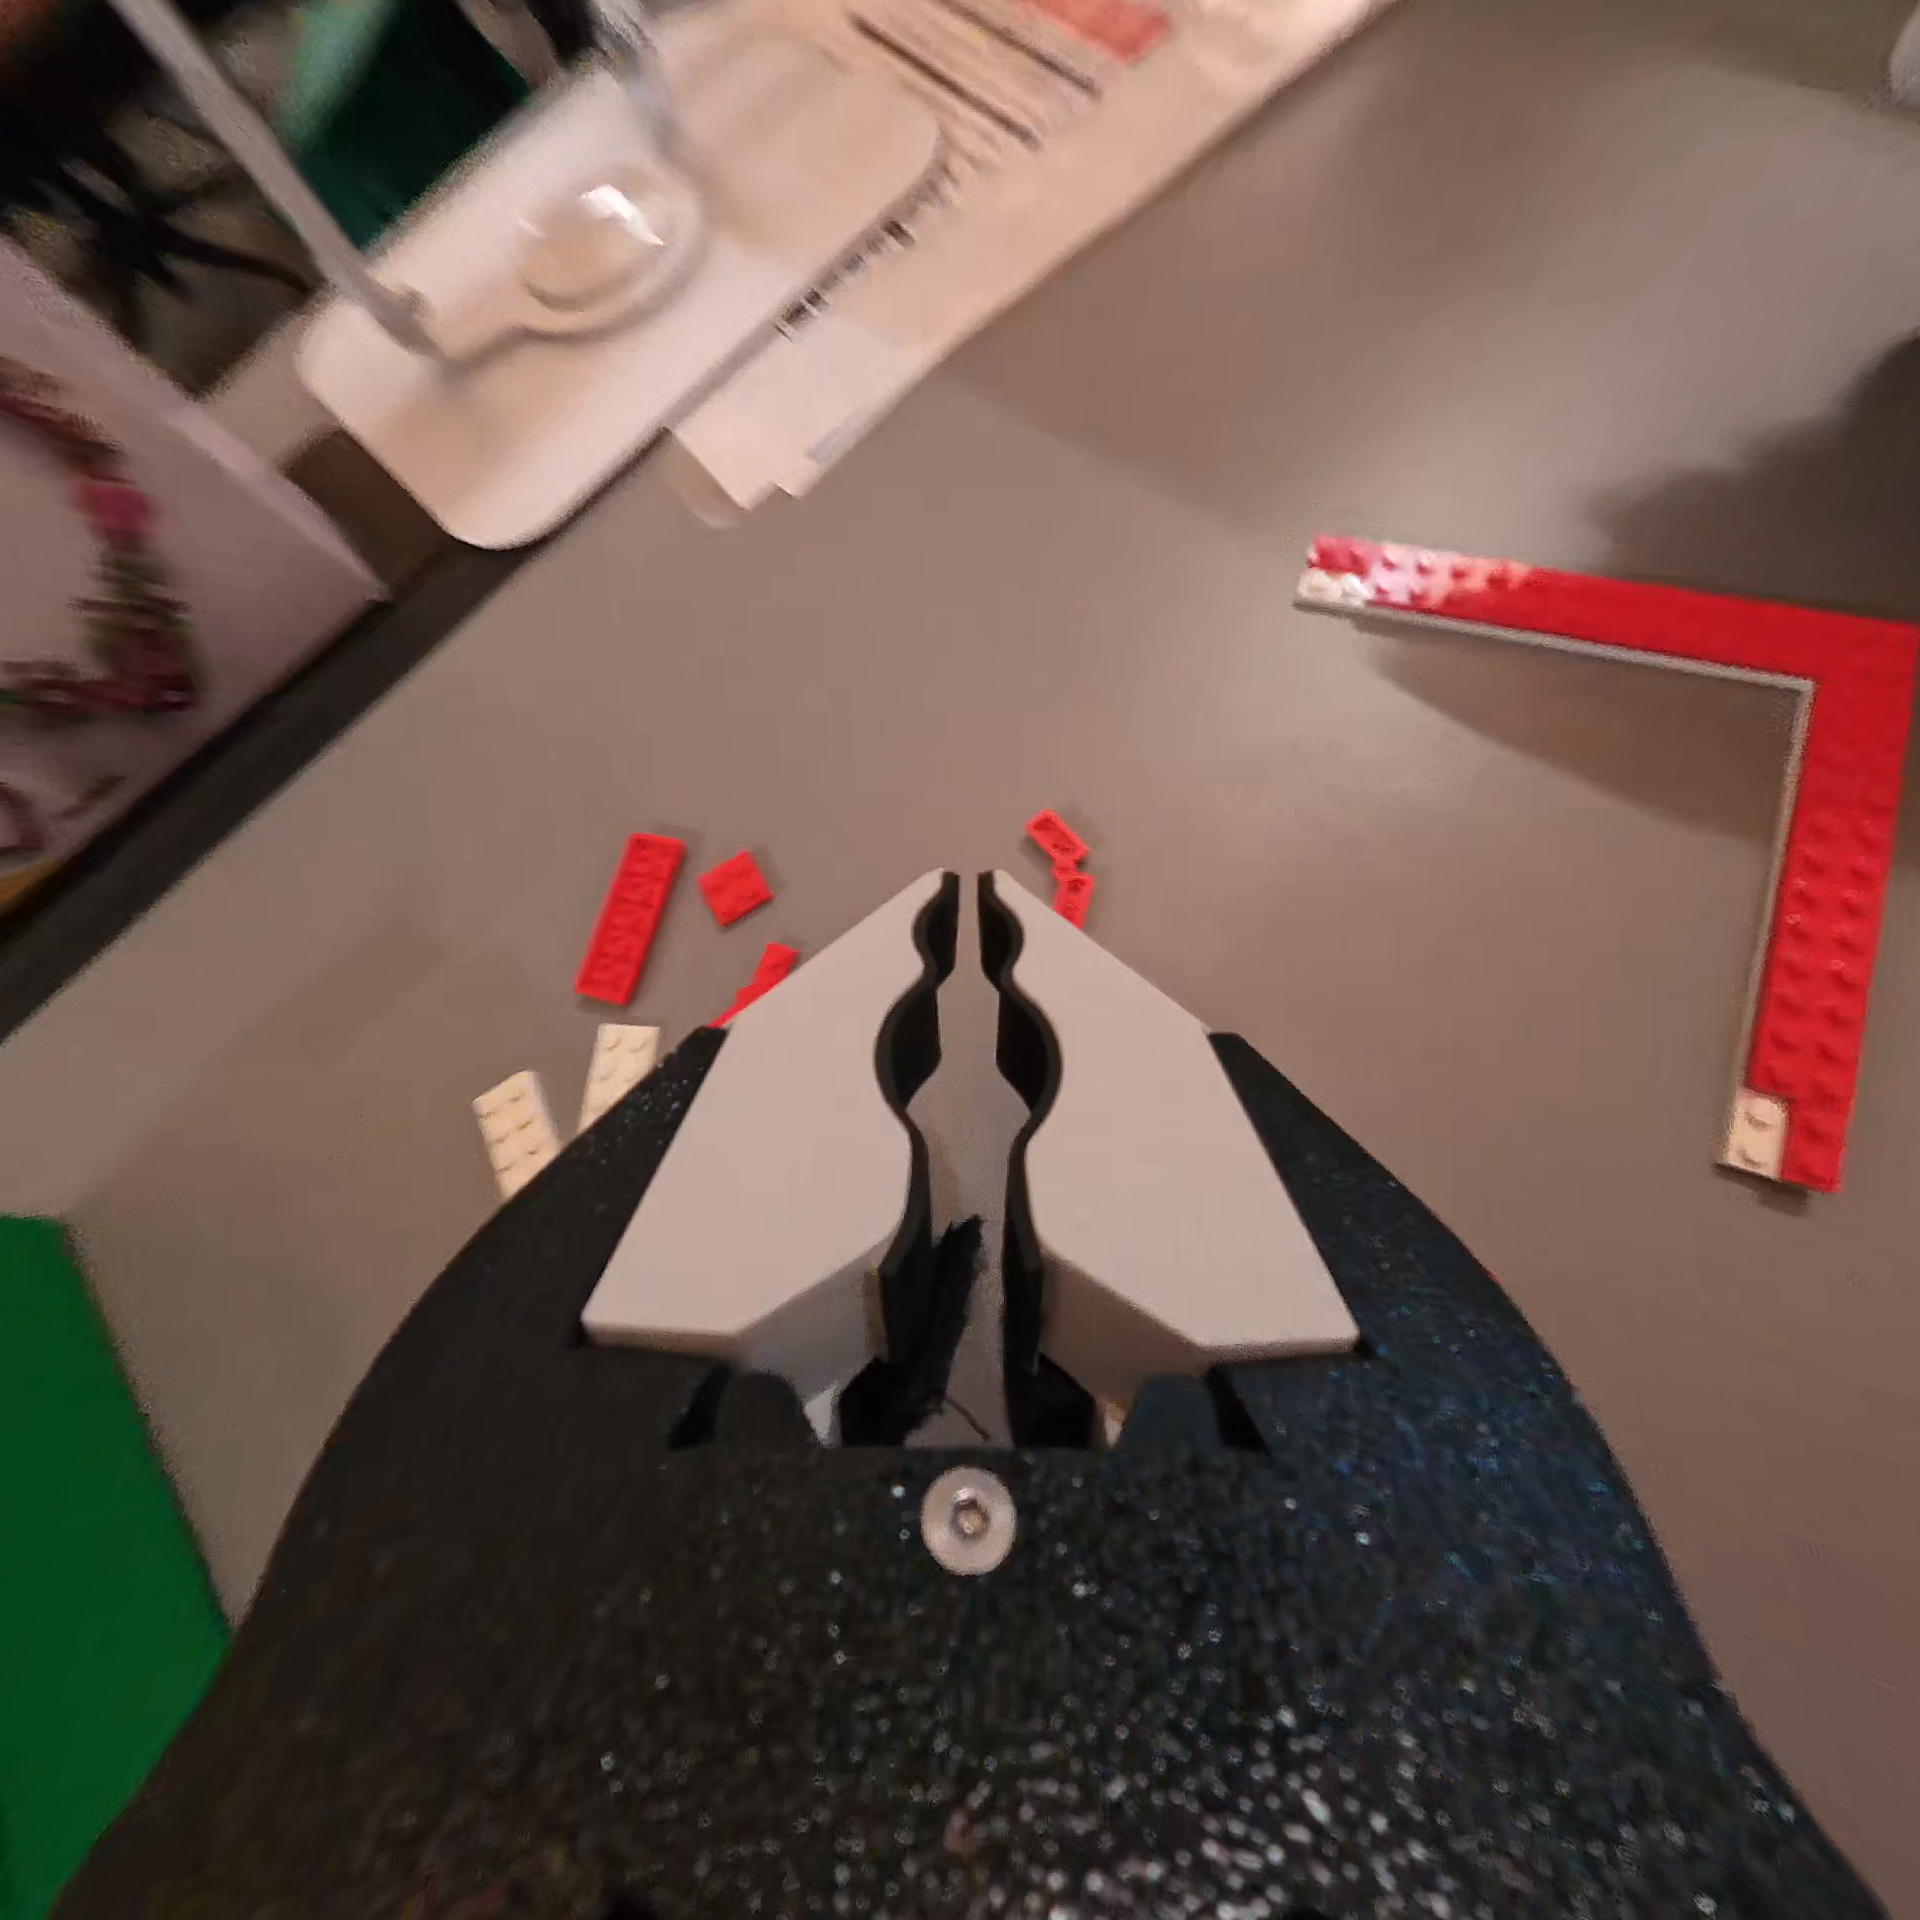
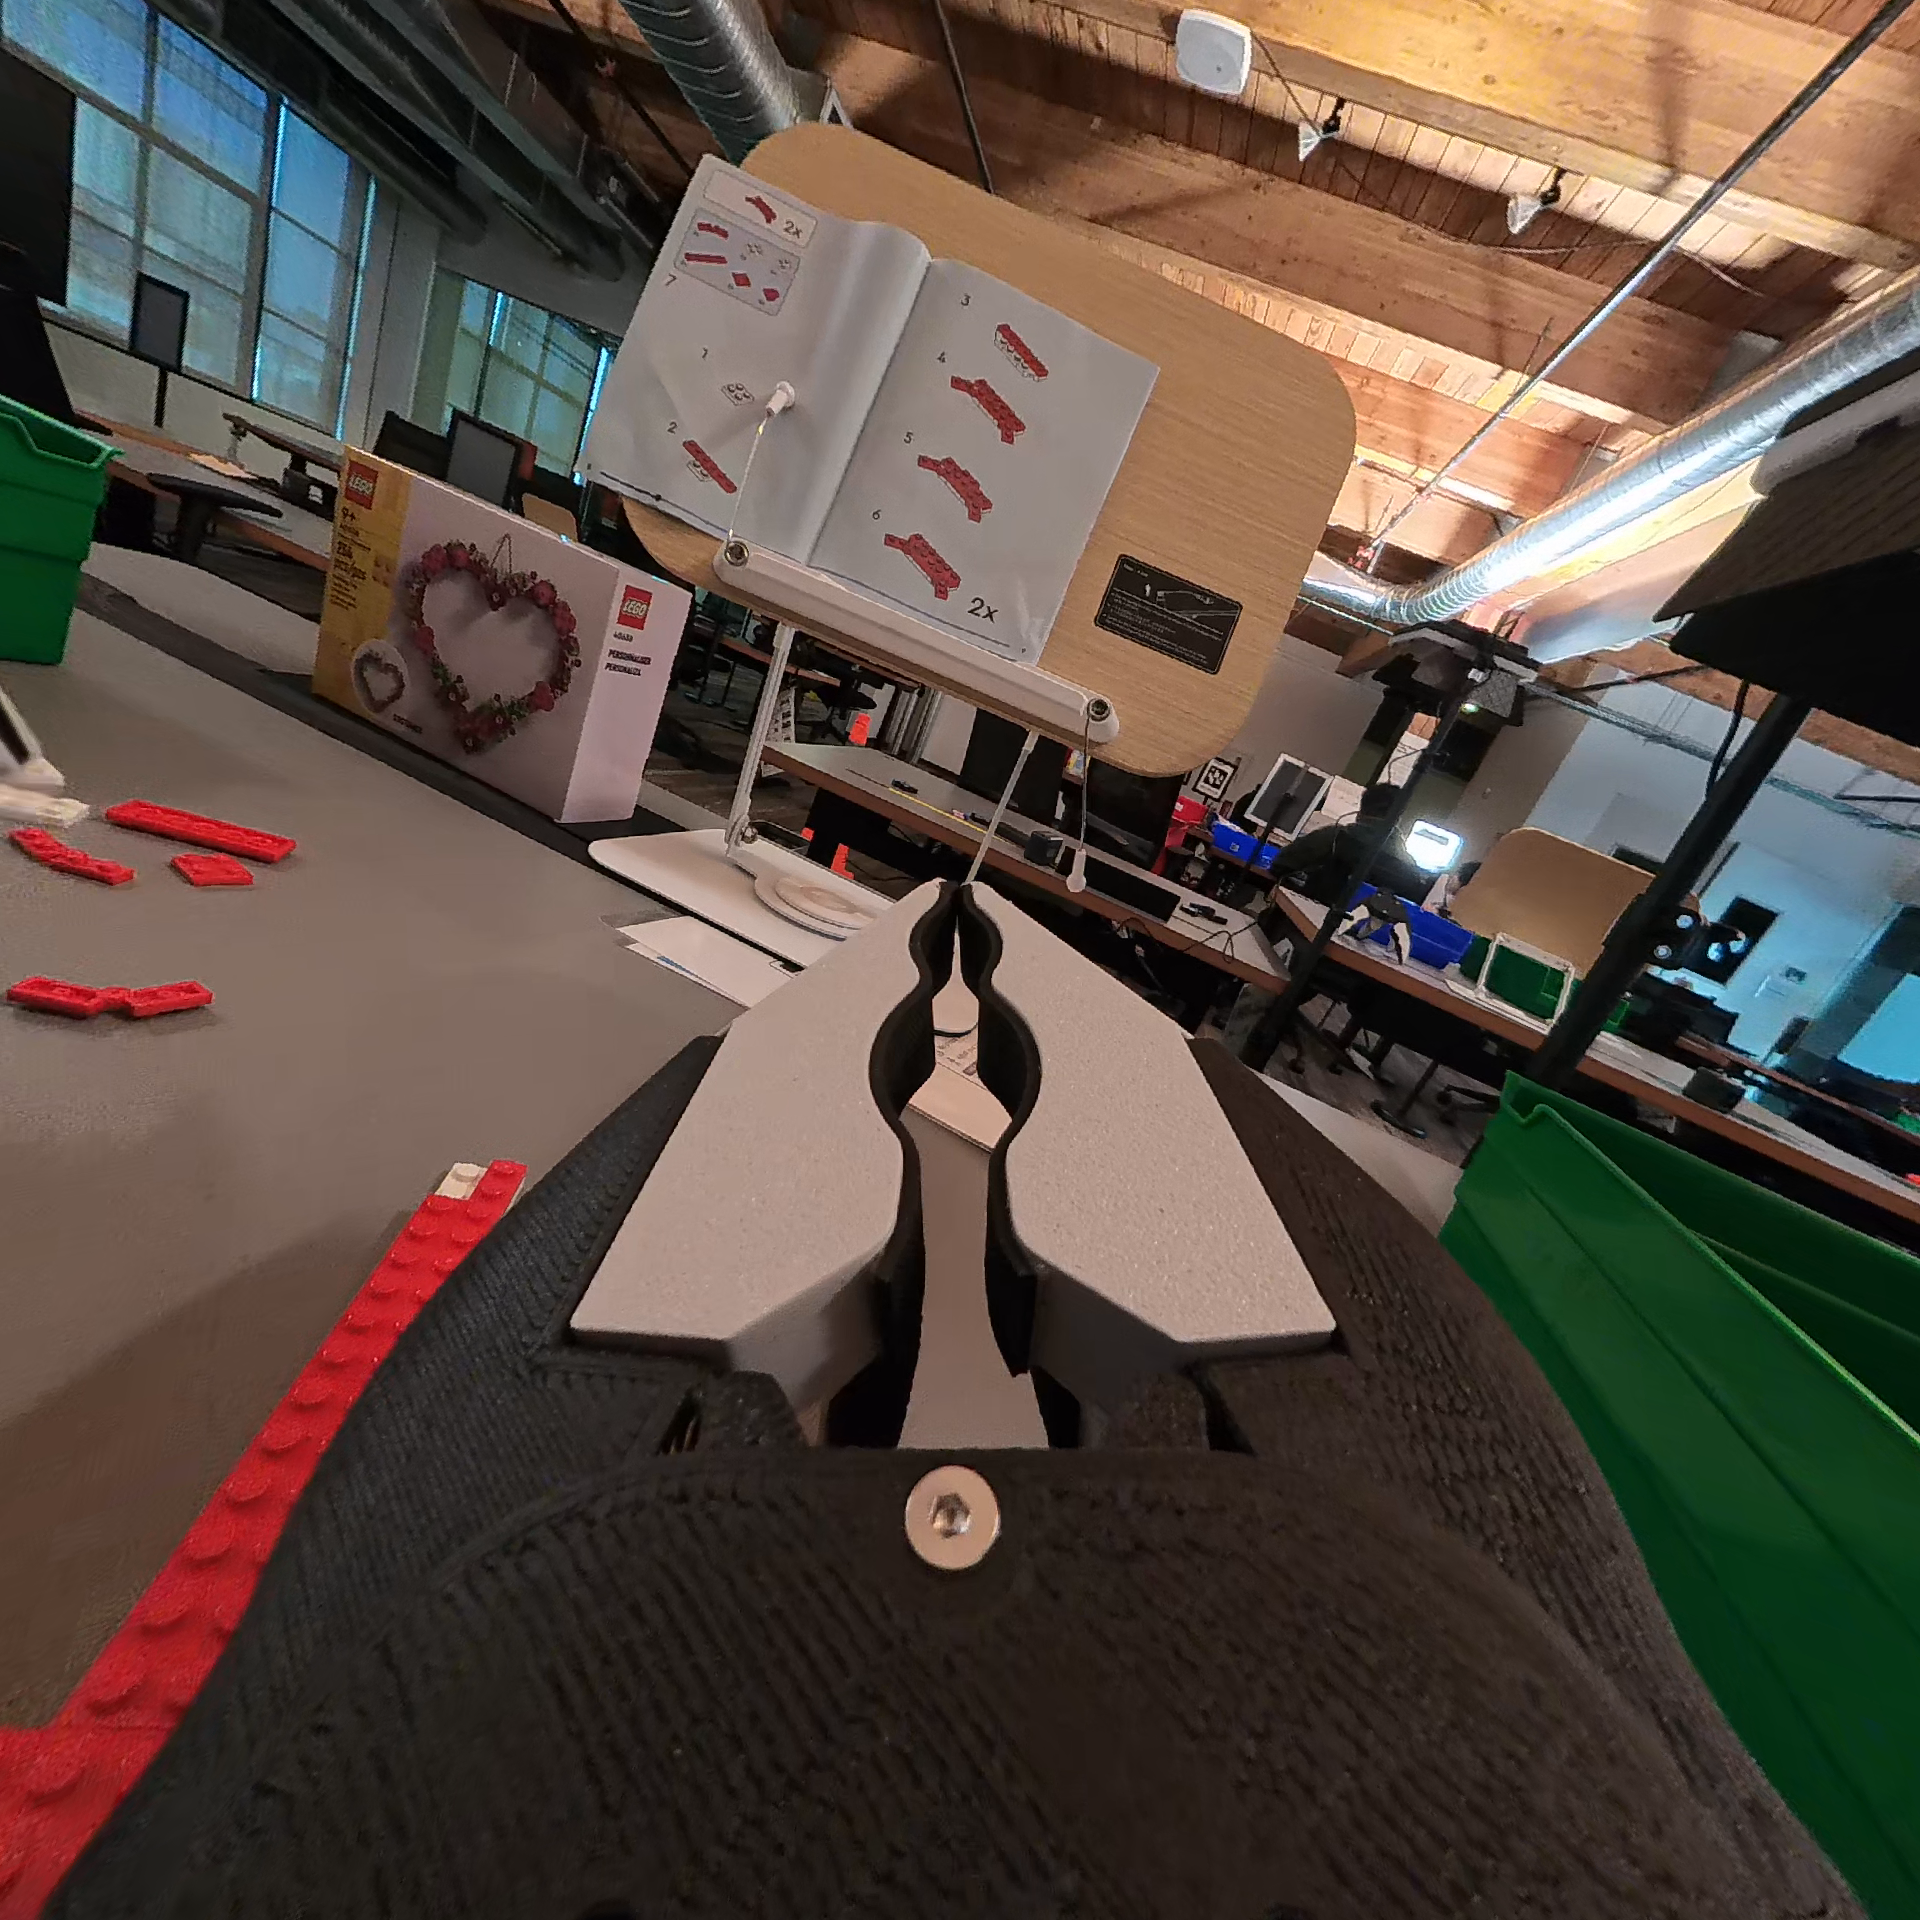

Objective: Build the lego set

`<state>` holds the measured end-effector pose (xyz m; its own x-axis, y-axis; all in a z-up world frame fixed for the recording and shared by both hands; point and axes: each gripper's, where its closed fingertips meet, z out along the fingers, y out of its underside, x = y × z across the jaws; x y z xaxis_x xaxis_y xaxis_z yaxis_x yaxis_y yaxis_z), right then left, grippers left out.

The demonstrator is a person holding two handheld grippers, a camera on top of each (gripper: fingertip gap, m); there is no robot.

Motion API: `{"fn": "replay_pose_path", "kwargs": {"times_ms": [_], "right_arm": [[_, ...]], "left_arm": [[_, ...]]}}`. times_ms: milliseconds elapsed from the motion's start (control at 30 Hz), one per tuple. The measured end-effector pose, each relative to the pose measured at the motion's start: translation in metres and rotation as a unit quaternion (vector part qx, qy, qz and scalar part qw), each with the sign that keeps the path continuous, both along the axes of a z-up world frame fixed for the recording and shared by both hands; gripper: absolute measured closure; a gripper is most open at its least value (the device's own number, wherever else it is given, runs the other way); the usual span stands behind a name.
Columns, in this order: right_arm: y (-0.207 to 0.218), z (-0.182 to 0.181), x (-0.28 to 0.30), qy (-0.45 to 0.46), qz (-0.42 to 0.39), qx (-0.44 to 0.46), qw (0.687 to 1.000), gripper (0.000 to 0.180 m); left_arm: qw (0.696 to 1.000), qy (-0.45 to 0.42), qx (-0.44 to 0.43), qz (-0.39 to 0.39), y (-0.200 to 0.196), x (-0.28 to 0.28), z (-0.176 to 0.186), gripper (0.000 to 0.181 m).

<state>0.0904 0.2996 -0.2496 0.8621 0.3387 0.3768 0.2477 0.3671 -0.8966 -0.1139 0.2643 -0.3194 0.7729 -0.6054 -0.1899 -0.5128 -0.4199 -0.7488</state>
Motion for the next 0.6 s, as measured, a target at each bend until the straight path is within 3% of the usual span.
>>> {"fn": "replay_pose_path", "kwargs": {"times_ms": [233, 600], "right_arm": [[0.0, -0.001, -0.001, -0.005, 0.002, 0.0, 1.0, 0.18], [-0.001, -0.002, -0.002, -0.009, 0.003, 0.0, 1.0, 0.18]], "left_arm": [[0.974, -0.051, 0.197, 0.096, 0.003, -0.048, 0.037, 0.181], [0.954, -0.063, 0.249, 0.153, 0.0, -0.083, 0.027, 0.181]]}}
